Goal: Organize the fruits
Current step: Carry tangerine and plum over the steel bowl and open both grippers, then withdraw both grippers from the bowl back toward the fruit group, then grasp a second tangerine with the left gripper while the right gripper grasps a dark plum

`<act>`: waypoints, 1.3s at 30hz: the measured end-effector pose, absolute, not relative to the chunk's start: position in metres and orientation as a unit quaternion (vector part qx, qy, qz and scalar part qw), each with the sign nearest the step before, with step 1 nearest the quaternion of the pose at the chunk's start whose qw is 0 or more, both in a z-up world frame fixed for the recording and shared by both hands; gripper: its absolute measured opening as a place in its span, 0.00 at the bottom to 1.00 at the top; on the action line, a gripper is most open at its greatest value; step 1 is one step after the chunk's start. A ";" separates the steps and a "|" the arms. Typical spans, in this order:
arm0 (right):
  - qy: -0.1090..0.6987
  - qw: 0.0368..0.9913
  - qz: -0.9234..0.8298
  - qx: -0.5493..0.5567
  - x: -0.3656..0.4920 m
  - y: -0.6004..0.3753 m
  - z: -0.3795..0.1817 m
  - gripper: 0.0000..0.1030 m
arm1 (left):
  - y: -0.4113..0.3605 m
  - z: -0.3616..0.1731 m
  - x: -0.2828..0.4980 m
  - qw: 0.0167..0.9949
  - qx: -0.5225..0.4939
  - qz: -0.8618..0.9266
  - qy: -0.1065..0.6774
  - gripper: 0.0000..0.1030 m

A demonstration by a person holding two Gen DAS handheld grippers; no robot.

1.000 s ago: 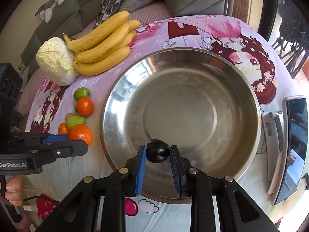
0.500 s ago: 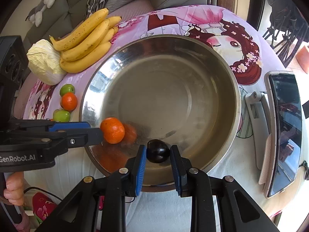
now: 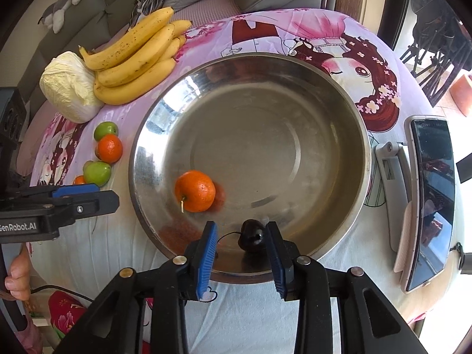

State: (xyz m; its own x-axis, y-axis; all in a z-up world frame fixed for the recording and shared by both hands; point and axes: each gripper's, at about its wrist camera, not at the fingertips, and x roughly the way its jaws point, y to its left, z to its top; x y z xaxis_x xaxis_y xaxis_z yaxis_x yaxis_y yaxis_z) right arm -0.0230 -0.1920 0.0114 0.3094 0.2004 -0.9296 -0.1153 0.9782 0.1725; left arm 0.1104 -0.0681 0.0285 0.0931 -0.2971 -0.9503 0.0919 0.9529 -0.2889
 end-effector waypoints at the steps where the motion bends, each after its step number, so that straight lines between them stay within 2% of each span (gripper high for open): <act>1: 0.578 0.810 0.099 0.033 -0.023 -0.189 0.014 0.54 | -0.062 0.029 0.109 0.738 -0.082 -0.126 0.658 0.76; 3: 0.575 0.812 0.102 0.026 -0.023 -0.183 0.017 0.60 | -0.047 0.031 0.106 0.742 -0.090 -0.114 0.655 0.78; 7: 0.573 0.811 0.115 0.017 -0.023 -0.168 0.022 0.71 | -0.020 0.034 0.100 0.752 -0.101 -0.092 0.645 0.90; 15: 0.567 0.809 0.152 -0.018 -0.020 -0.122 0.031 0.97 | 0.033 0.033 0.092 0.765 -0.107 -0.046 0.633 0.95; 26: 0.561 0.787 0.237 -0.100 -0.018 -0.038 0.036 0.99 | 0.079 0.022 0.091 0.754 -0.120 -0.038 0.644 0.97; 35: 0.561 0.762 0.282 -0.155 -0.017 0.012 0.015 1.00 | 0.088 0.018 0.095 0.739 -0.114 -0.059 0.661 0.96; 39: 0.565 0.757 0.290 -0.156 -0.011 0.018 0.005 0.96 | 0.086 0.020 0.101 0.745 -0.113 -0.071 0.654 0.96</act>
